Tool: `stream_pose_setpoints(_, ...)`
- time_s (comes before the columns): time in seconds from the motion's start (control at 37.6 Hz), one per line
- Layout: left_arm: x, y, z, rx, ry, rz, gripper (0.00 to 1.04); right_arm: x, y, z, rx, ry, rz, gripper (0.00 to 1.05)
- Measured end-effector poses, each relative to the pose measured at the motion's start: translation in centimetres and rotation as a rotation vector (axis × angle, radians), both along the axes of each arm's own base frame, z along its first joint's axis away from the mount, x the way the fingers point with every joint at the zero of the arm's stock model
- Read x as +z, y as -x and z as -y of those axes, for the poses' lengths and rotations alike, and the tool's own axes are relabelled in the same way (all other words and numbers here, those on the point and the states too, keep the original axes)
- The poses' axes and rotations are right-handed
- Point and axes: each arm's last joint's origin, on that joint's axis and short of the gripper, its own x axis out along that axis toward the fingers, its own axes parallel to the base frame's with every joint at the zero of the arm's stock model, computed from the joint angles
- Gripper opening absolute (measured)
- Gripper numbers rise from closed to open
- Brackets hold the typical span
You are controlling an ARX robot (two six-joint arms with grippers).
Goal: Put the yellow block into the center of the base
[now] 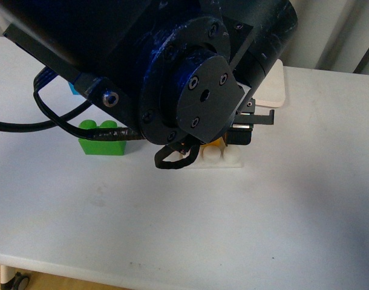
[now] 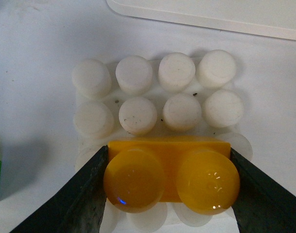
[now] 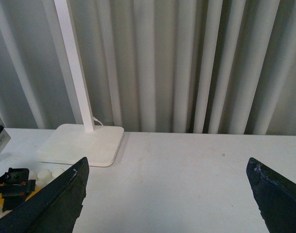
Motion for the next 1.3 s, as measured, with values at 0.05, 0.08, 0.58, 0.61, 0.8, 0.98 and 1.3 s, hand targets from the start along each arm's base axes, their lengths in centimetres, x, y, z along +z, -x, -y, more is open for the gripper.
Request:
stream_pose_setpoints(0.05,-0.2,0.0,0.1,-0.001,-0.002,-0.003,0.63,0.0,0.0,0.0,0.000,0.000,0.000,0.95)
stream_pose_setpoints(0.08,-0.3,0.0,0.1,-0.001,-0.003,-0.004,0.63,0.0,0.0,0.0,0.000,0.000,0.000,0.95)
stream_pose_setpoints(0.58,-1.1,-0.3,0.4,-0.014,-0.015,-0.026,0.63,0.0,0.0,0.0,0.000,0.000,0.000,0.95)
stream_pose_setpoints(0.61,-1.1,-0.4,0.4,-0.015,-0.016,-0.027,0.63,0.0,0.0,0.0,0.000,0.000,0.000,0.95)
stream_pose_setpoints(0.8,-1.2,-0.9,0.3,-0.050,-0.024,-0.038,0.63,0.0,0.0,0.0,0.000,0.000,0.000,0.95)
stream_pose_setpoints(0.98,-1.2,-1.1,0.1,-0.060,-0.031,-0.038,0.63,0.0,0.0,0.0,0.000,0.000,0.000,0.95)
stream_pose_setpoints(1.3,-1.2,-1.2,-0.6,-0.099,-0.022,-0.059,0.83,0.0,0.0,0.0,0.000,0.000,0.000,0.95)
